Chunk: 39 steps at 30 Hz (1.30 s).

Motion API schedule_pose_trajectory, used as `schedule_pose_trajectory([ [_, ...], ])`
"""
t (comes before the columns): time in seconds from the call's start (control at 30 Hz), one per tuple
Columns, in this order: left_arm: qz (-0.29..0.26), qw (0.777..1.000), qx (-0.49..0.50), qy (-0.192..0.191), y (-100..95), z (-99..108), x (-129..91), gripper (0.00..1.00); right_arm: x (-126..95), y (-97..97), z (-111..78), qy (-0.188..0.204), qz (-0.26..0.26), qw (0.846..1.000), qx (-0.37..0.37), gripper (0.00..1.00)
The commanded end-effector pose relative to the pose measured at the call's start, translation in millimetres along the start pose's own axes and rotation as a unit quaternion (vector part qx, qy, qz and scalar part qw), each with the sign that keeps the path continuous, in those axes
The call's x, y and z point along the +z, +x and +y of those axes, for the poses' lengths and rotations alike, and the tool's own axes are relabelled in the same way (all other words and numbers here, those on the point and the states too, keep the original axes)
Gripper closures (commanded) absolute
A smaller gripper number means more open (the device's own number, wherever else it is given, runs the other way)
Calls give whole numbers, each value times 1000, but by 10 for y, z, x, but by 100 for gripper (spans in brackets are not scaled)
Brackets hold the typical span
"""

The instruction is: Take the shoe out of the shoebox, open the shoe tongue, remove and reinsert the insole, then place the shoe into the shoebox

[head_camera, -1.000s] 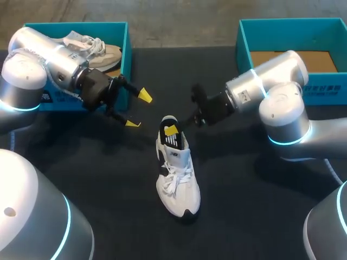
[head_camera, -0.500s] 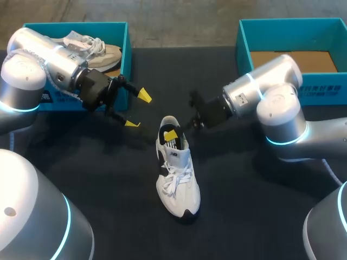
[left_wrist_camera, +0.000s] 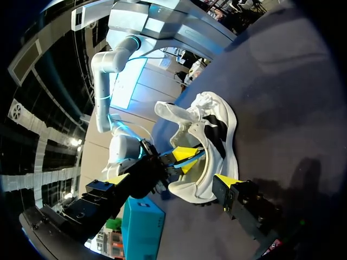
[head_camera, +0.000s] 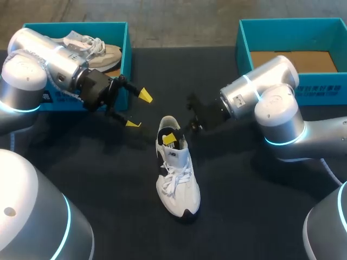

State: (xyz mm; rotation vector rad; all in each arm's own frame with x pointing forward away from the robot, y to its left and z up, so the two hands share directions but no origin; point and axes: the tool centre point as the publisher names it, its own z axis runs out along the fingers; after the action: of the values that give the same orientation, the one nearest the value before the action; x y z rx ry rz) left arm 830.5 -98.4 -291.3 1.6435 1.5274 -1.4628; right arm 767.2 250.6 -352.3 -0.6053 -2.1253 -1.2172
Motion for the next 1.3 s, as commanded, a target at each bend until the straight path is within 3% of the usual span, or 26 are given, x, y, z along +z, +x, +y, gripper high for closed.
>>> schedule_pose_trajectory([
  [0.03, 1, 1000, 1, 0, 6, 17, 5, 0, -1, 39, 83, 5, -9, 1000, -4, 77],
  [0.2, 1, 1000, 2, 0, 9, 23, 0, 0, -38, 107, 169, 4, -23, 1000, -16, 61],
  [0.6, 6, 1000, 5, 7, 2, 23, -24, 0, -108, 193, 364, 10, -39, 999, -34, 57],
  [0.7, 5, 1000, 6, 7, 3, 33, -35, 0, -107, 167, 392, 11, -39, 998, -37, 62],
  [0.8, 1, 1000, 4, 3, -5, 27, -38, 0, -97, 116, 403, 11, -38, 999, -38, 84],
  [0.9, -1, 1000, 3, 3, -7, 2, -31, 0, -82, 83, 419, 12, -34, 999, -40, 100],
  [1.3, 1, 1000, 2, 0, -33, -14, -50, 0, 5, 44, 385, 13, -18, 999, -40, 100],
])
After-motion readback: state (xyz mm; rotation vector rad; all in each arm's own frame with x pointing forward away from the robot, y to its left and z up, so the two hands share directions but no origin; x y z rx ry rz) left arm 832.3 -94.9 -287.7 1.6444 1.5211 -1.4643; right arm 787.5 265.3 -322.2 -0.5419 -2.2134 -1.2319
